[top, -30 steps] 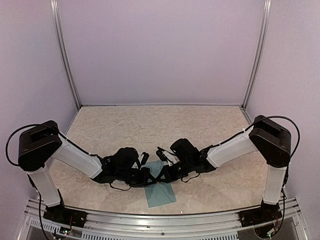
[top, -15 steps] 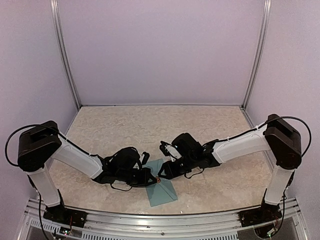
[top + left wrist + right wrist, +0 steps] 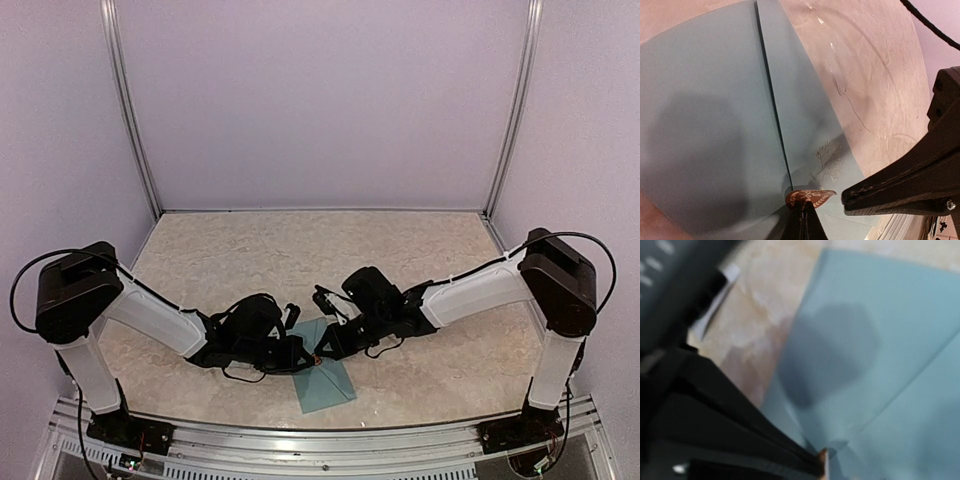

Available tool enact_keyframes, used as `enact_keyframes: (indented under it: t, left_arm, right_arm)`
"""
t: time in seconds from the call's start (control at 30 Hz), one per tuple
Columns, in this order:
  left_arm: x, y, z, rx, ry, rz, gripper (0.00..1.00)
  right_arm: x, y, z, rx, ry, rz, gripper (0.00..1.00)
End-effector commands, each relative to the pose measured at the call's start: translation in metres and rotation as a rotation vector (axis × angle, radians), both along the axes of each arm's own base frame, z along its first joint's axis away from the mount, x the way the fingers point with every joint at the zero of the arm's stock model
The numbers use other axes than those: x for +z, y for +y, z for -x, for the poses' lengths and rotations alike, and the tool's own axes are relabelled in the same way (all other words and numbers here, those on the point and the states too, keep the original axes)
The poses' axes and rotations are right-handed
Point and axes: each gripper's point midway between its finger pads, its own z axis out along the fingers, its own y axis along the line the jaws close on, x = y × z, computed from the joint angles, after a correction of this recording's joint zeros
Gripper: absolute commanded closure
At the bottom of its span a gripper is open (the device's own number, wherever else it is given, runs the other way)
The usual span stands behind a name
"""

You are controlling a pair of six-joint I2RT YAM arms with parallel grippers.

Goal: Place the letter into the envelope and seal it

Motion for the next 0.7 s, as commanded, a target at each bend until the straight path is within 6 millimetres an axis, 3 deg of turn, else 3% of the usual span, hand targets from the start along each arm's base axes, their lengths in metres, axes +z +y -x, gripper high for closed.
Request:
enact_keyframes:
  t: [0.0,0.17,0.43,0.67]
  left_arm:
    - [-0.048,0.031,0.021,-0.008,0.089,-0.189,1.00]
    - [-0.047,0.030,0.021,-0.011,0.086,-0.188,1.00]
    - [-0.045,0.031,0.022,-0.008,0.082,-0.188,1.00]
    - [-0.046,0.030,0.022,-0.009,0.085,-0.184,1.00]
  right_arm:
    - [-0.009,0.011,0.002,0.021,0.026,-0.005,1.00]
    - [-0.022,0.008,-0.001,-0.009,0.037,0.030,1.00]
    - [-0.050,-0.018,-0.006,-0.119,0.088,0.150,1.00]
    - [-0.054,-0.007,-0.004,-0.100,0.119,0.116,1.00]
